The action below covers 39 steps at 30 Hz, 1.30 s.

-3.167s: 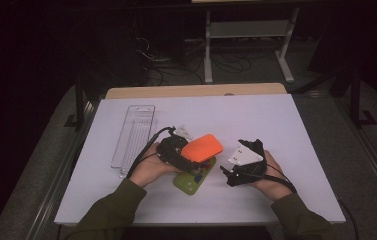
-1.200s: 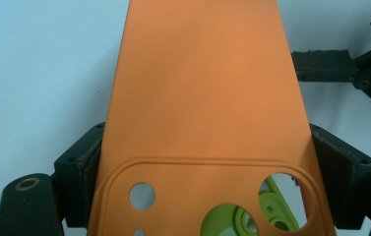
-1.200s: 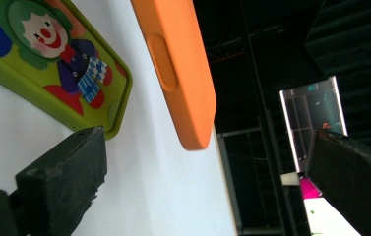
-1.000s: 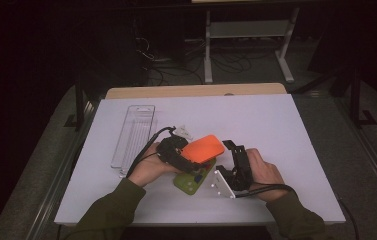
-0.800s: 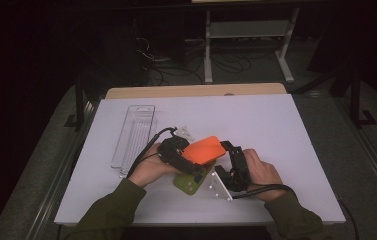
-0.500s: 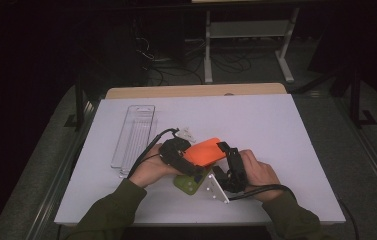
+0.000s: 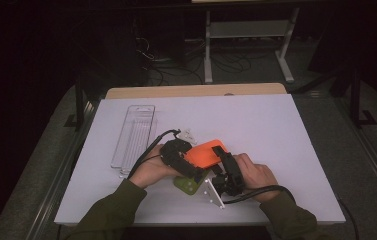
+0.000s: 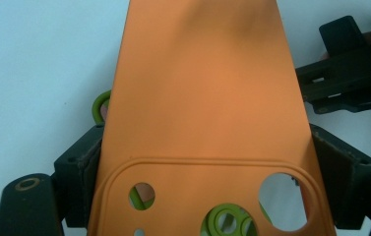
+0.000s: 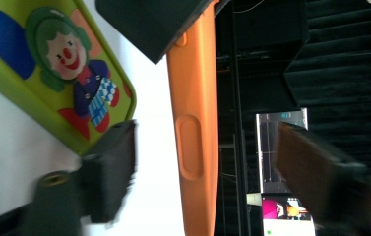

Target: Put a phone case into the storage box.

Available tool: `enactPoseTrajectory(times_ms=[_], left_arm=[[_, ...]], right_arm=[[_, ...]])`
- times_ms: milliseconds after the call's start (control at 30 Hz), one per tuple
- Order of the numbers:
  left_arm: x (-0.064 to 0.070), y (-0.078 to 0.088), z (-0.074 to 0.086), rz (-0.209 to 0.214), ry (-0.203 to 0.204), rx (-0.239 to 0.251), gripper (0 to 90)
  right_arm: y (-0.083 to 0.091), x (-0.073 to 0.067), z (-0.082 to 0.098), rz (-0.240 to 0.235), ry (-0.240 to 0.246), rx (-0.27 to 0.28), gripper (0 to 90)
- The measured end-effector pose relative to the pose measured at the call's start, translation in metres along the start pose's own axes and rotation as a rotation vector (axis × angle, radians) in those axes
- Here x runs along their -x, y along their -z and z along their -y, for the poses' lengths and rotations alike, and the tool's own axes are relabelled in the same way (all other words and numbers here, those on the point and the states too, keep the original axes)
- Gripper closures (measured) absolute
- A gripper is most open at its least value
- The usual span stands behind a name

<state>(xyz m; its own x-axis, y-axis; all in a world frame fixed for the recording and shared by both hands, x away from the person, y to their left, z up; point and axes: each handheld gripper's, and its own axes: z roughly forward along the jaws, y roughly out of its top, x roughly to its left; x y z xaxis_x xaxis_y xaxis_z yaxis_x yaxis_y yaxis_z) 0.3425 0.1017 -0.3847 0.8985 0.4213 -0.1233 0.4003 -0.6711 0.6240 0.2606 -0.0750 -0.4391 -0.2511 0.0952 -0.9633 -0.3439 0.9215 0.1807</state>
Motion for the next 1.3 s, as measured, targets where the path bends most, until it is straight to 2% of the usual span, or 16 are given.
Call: enactPoseTrajectory(times_ms=[33,233,400,467,567,1000,1167,1300], left_arm=[[-0.0009,0.0006,-0.0002,0.001,-0.013,-0.011,15.7],[-0.0002,0.0005,-0.0005,0.005,-0.016,-0.013,15.7],[0.0010,-0.0007,-0.0003,0.008,-0.009,-0.006,15.7],[0.0009,-0.0008,-0.0002,0.007,-0.011,-0.009,15.7],[0.0002,-0.0006,-0.0003,0.007,-0.023,-0.018,15.8],[-0.0005,-0.0021,0.0010,0.007,-0.004,-0.010,15.7],[-0.0025,-0.0013,0.0007,0.022,-0.004,-0.014,15.6],[-0.0045,-0.0021,0.0008,0.061,0.030,0.002,15.3]], right_arm=[[-0.0001,0.0000,-0.0003,-0.005,0.003,-0.002,32.5],[0.0001,-0.0020,-0.0027,-0.033,0.013,-0.013,41.9],[0.0004,-0.0031,-0.0038,-0.022,0.026,-0.015,47.8],[0.0006,-0.0032,-0.0040,-0.023,0.030,-0.014,51.6],[0.0007,-0.0035,-0.0044,-0.021,0.031,-0.013,52.6],[0.0021,-0.0049,-0.0081,-0.023,0.054,-0.007,71.1],[0.0028,-0.0042,-0.0086,-0.021,0.058,-0.014,74.8],[0.0045,-0.0031,-0.0098,-0.015,0.058,-0.024,79.8]])
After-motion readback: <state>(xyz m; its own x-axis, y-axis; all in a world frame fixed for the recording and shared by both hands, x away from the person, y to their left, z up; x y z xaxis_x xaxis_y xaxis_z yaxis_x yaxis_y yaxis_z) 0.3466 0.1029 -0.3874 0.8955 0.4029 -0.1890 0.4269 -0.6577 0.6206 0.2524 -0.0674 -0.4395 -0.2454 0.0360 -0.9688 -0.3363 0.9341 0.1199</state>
